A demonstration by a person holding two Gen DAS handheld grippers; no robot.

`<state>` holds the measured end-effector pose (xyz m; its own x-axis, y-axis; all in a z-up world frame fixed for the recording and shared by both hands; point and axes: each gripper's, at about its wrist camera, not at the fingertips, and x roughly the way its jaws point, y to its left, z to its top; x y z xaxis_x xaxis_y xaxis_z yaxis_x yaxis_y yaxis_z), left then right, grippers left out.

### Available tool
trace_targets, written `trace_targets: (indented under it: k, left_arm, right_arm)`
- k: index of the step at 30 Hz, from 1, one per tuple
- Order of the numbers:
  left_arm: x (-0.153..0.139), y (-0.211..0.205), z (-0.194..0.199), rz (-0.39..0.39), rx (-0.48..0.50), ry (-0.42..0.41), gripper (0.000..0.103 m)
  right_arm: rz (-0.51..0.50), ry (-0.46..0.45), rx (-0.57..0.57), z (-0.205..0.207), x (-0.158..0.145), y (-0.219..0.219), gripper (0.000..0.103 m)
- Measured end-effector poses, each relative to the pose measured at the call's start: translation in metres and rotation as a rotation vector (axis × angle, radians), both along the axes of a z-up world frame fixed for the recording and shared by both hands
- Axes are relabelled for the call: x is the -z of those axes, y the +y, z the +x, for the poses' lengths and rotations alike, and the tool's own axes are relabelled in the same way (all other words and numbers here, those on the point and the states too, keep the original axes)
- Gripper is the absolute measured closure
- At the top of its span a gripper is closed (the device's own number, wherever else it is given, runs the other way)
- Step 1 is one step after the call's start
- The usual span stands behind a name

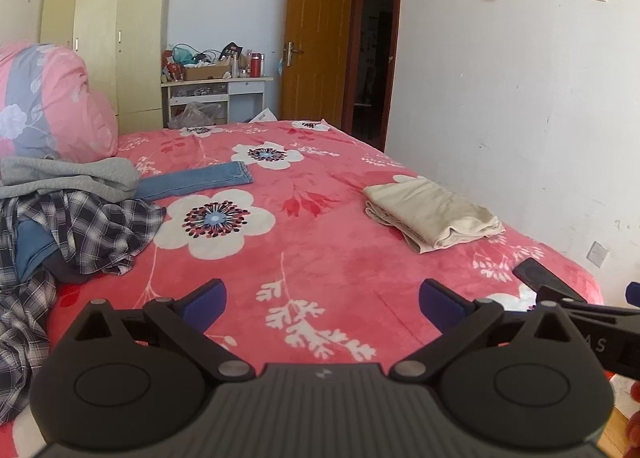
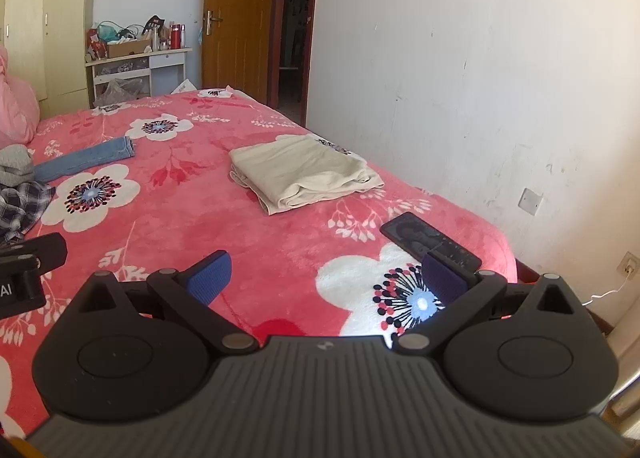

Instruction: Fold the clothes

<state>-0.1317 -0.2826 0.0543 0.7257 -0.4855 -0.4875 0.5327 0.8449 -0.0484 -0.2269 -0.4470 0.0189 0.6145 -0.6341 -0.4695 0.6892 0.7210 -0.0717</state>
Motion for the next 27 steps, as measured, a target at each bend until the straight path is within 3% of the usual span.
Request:
trace_targets:
  k: [27]
  left_arm:
    - [0.0021, -0.0045, -0.0089, 0.024, -0.006, 0.002, 0.000]
  right_arm:
    - [0.003, 0.012, -0.001, -0.0049, 0.0014, 0.0014, 0.001]
